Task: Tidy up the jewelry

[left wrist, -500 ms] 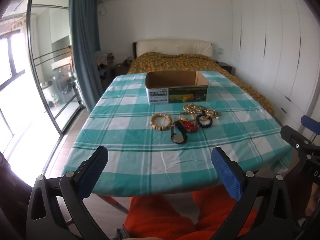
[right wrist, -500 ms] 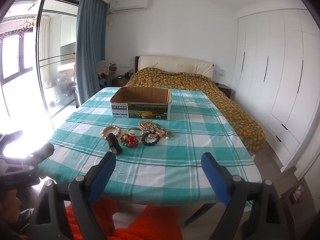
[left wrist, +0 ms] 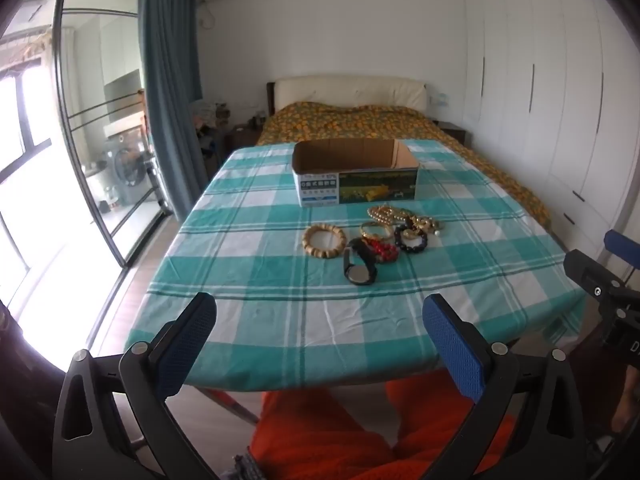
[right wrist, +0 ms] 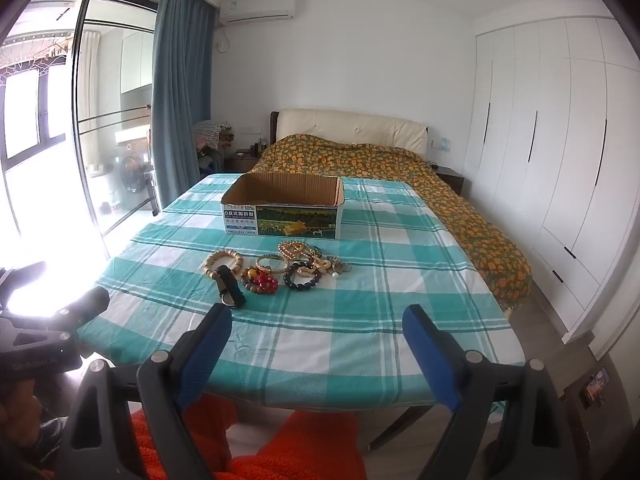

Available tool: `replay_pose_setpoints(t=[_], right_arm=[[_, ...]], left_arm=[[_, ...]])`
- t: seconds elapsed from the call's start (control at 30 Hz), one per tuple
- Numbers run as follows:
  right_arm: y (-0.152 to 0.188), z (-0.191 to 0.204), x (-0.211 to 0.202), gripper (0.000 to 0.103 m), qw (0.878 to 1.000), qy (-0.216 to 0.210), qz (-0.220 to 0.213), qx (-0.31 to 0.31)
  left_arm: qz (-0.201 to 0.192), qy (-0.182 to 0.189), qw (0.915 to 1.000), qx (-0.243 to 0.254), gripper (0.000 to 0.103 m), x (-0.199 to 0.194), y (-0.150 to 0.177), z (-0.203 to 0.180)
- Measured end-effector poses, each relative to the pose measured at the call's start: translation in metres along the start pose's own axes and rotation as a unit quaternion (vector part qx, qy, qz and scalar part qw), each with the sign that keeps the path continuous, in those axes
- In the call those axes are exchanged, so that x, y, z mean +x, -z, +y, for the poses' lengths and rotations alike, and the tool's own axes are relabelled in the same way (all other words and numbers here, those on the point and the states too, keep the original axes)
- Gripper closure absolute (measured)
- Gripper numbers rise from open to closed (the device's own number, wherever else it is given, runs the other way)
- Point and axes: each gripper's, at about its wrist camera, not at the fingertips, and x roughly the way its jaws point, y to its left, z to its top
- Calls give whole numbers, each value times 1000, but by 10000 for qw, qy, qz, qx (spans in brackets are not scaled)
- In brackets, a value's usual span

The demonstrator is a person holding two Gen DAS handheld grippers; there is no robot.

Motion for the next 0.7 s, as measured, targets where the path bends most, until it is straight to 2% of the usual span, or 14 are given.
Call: replay_pose_setpoints(t=[0.7], right_arm=[[-1,-1,0,14,10000,-2,-12,7]], left_arm=[[10,5,10000,-3,0,-1,1,0]])
